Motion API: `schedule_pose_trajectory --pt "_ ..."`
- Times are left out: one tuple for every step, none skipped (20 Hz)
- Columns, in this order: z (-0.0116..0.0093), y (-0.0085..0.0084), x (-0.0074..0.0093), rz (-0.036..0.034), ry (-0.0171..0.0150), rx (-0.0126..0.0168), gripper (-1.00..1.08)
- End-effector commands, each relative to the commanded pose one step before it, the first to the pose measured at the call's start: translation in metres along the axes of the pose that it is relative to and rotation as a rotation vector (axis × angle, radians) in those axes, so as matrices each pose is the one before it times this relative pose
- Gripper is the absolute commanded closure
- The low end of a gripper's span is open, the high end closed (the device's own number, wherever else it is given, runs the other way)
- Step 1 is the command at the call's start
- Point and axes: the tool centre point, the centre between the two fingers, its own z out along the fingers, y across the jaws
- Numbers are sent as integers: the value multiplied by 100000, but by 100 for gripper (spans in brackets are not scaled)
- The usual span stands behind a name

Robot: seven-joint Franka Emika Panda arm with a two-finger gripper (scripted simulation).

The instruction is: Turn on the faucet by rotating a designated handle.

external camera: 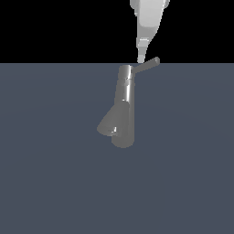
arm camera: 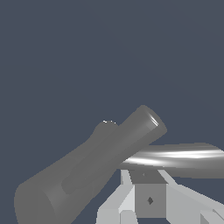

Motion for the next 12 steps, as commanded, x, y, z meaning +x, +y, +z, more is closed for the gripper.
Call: schedule_pose_trajectory --pt "722 -871 1969 1808 -22 -302 108" --pt "97 -276 439 162 3 -11 108" --pt "97 -274 437 162 3 -11 108" --pt "96 -273 435 162 3 -11 108" --pt "95 -271 432 162 2 -11 108" --pt "94 -270 426 154 2 -10 108" --pt "93 -268 427 162 1 -10 108" --pt "92 -267 421 154 0 -10 108" --pt "91 -265 418 154 0 -10 108" --pt "90 -264 415 154 -1 -9 108" --pt "88 -263 411 154 -3 -9 108" --pt "0 0 0 0 0 0 108"
